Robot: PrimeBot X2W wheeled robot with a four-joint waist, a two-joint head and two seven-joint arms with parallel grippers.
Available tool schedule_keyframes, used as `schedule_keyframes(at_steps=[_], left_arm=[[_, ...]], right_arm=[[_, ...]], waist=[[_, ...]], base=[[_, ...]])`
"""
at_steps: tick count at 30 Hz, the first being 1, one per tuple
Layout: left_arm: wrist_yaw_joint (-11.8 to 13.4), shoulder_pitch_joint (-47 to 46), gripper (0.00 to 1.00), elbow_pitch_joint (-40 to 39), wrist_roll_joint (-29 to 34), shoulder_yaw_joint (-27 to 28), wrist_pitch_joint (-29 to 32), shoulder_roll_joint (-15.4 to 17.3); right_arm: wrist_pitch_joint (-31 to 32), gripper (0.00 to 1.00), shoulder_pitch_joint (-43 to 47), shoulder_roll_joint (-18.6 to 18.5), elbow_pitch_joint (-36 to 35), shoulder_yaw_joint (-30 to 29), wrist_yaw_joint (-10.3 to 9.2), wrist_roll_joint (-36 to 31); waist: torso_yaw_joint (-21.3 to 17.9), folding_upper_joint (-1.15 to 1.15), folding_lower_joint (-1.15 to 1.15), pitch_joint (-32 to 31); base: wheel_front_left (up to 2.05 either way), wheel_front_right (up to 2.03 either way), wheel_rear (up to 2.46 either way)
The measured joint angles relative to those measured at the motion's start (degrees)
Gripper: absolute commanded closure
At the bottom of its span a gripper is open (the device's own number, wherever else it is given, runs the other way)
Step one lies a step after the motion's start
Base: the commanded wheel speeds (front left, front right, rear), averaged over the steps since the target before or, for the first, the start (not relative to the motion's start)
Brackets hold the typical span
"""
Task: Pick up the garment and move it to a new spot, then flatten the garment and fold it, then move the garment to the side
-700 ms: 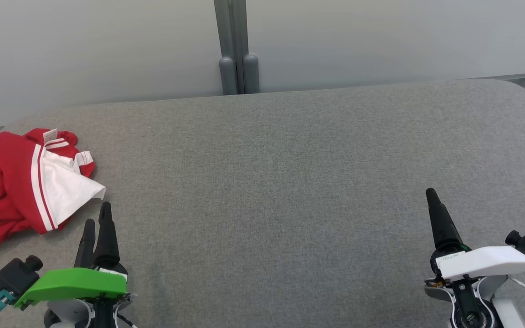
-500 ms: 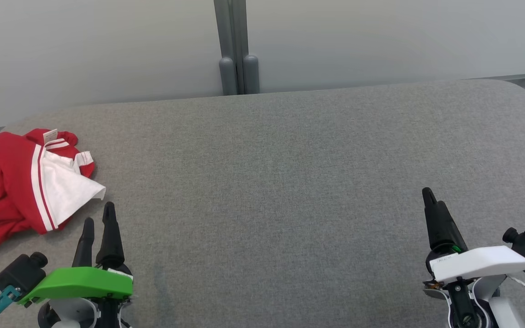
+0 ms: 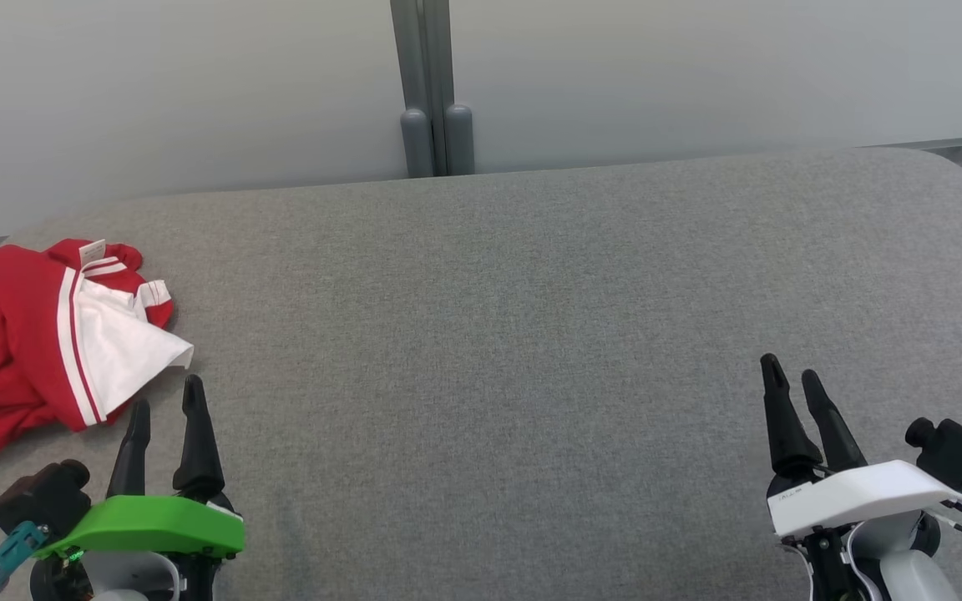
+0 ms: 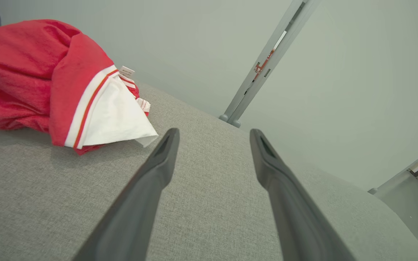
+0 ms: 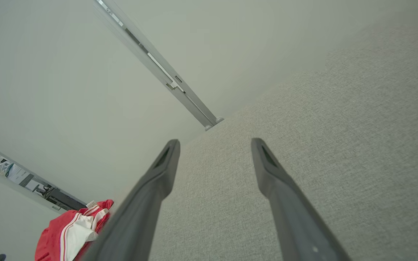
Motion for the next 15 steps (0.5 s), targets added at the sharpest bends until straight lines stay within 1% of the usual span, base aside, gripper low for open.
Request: schedule_keyframes(at_steps=[15], left_arm=[[1.4, 0.1, 0.0, 0.0, 9.7, -1.5, -2.3, 0.6]], right_arm=[[-2.3, 0.0, 0.6, 0.0, -0.6, 1.1, 0.0, -10.9]], waist=[[0.0, 0.0, 0.0, 0.0]], base=[[0.0, 0.0, 0.0]])
